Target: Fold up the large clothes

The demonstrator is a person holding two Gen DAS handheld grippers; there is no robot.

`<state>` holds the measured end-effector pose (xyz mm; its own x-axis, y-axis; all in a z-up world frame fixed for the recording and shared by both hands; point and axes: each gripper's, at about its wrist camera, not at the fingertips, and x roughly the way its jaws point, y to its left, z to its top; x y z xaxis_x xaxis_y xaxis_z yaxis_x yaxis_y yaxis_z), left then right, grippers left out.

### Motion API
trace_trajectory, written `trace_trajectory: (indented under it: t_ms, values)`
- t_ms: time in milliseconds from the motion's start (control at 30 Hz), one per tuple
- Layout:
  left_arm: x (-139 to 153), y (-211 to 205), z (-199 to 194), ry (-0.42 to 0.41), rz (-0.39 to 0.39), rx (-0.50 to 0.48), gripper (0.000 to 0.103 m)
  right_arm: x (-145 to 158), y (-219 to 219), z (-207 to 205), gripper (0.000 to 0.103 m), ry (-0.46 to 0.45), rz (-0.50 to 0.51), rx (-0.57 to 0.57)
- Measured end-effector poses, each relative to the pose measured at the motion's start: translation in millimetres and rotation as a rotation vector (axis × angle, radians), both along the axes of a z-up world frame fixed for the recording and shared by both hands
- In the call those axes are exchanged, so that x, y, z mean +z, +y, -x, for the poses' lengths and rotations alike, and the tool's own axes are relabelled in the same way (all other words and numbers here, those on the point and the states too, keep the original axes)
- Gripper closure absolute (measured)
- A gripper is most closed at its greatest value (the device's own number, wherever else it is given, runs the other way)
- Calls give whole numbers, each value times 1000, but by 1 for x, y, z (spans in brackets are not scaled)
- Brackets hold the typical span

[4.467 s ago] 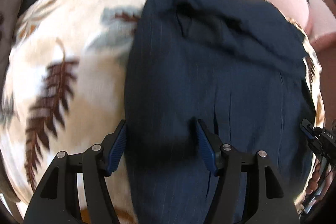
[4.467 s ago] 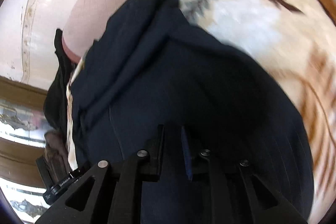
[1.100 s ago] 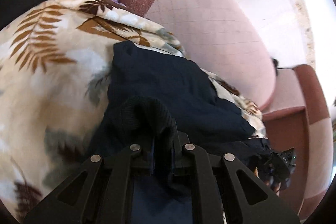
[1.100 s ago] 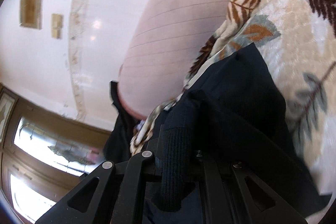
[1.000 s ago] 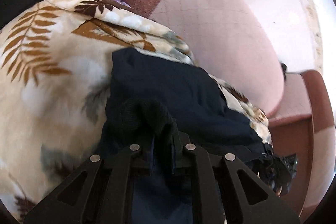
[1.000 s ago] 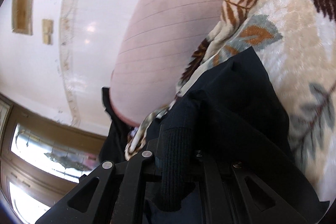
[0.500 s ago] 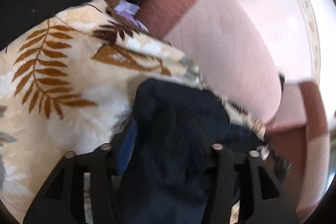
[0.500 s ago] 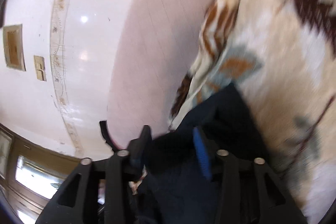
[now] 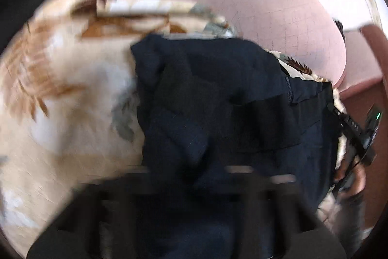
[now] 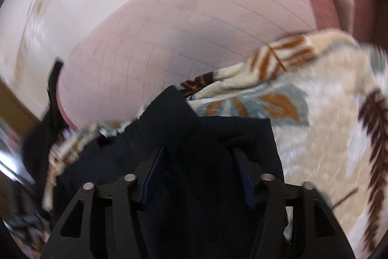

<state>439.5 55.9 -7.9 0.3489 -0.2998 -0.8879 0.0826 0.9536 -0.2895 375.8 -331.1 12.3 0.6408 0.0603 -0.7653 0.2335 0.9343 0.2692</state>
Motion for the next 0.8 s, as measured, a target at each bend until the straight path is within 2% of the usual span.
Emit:
trace_trajectory:
  t_ms: [67,133,200,300,400,467,533,567,600,700,800]
  values:
    - [22,0,7,-94,-4,9,99,12,1,4,93,-47,4,48]
    - [39,5,7,-181,-2,38,99,32,-10,18,94,-177,-68,47]
    - [47,14,-3,-221,41,87,99,38,-31,29,94,-236,-124,3]
    - [30,19,-25,-172,48,149,99,21,-62,29,95,-212,-229,-110]
    - [-11,25,-44,-36,57,220,95,-8,-77,22,98,-122,-290,-195]
    - [-34,34,-47,25,68,275,83,-25,-84,22,99,-74,-288,-250]
    - [-36,47,-44,34,113,312,63,-35,-90,27,99,-54,-310,-259]
    - [-34,54,-41,31,133,321,62,-33,-93,32,98,-70,-314,-254]
    - [-28,63,-38,21,164,327,61,-30,-95,38,93,-88,-322,-234]
    - [-12,80,-29,2,249,350,61,-20,-103,57,90,-124,-354,-193]
    - [12,83,-10,-81,277,368,61,-16,-103,67,61,-122,-402,-153]
